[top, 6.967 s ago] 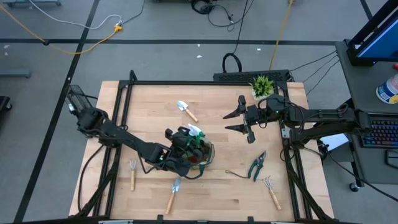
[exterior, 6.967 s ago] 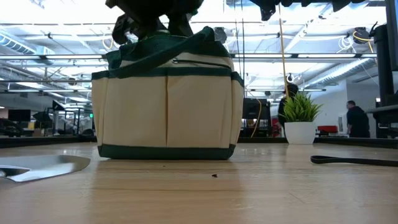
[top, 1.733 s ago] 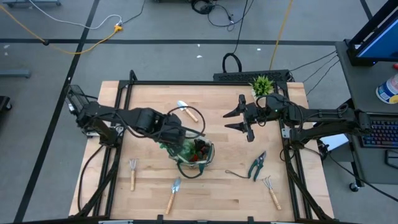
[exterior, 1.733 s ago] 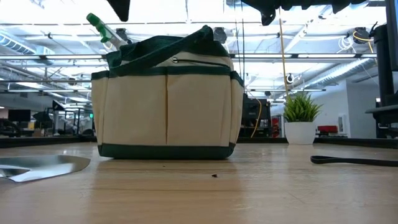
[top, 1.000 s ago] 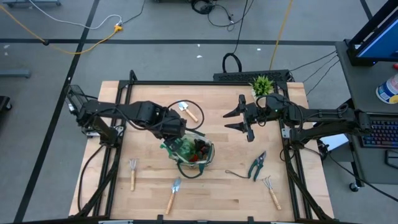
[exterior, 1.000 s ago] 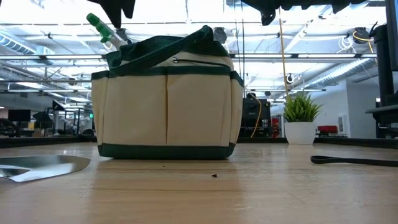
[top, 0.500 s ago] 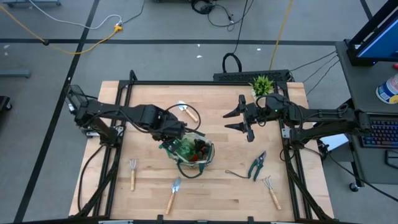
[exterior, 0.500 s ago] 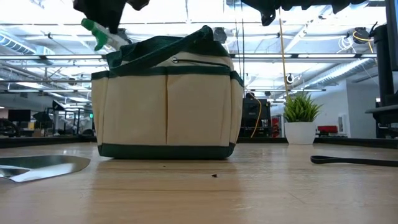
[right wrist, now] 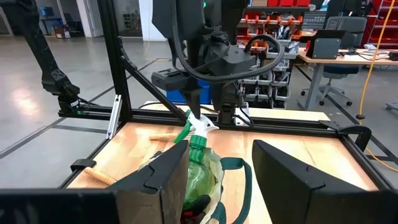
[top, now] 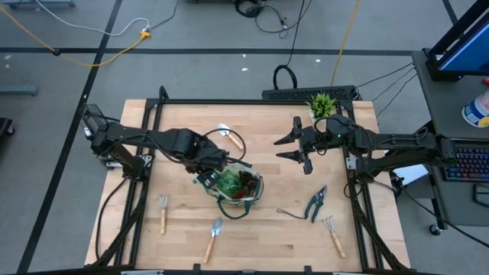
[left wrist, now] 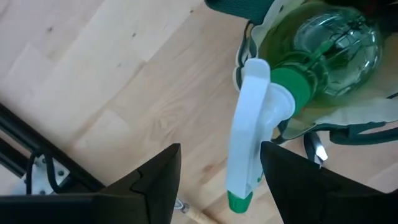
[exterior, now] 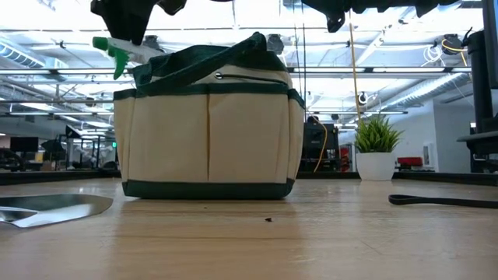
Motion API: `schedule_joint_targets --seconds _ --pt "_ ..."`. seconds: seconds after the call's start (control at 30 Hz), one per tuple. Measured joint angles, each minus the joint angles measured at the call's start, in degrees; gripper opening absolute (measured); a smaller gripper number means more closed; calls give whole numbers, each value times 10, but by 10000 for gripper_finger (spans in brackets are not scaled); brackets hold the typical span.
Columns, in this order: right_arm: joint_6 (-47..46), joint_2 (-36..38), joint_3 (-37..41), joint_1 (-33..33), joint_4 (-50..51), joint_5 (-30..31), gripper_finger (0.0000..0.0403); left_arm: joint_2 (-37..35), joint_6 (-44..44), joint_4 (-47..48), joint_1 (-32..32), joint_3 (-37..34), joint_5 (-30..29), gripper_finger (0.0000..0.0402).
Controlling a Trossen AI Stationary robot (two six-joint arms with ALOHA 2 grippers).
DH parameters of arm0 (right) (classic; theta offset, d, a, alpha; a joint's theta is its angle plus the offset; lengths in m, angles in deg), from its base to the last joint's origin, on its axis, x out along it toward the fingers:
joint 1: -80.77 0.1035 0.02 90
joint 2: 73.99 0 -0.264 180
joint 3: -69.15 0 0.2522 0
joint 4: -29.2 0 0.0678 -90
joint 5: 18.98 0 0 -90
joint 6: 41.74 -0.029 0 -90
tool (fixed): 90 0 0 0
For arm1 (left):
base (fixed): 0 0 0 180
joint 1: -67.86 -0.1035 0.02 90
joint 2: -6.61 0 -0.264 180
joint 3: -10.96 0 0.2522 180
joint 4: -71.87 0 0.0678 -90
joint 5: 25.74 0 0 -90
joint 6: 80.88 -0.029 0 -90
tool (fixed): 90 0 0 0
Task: Pick & Place Garden tools in Gardening bag
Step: Put the spray bottle into the gardening bag
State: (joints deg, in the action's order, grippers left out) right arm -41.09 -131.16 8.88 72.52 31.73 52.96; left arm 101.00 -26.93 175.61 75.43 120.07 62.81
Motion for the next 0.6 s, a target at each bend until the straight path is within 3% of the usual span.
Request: schedule_joint_targets --seconds 0.6 --pt "0 0 0 0 0 0 171 0 -63 -29 -13 -11 25 228"
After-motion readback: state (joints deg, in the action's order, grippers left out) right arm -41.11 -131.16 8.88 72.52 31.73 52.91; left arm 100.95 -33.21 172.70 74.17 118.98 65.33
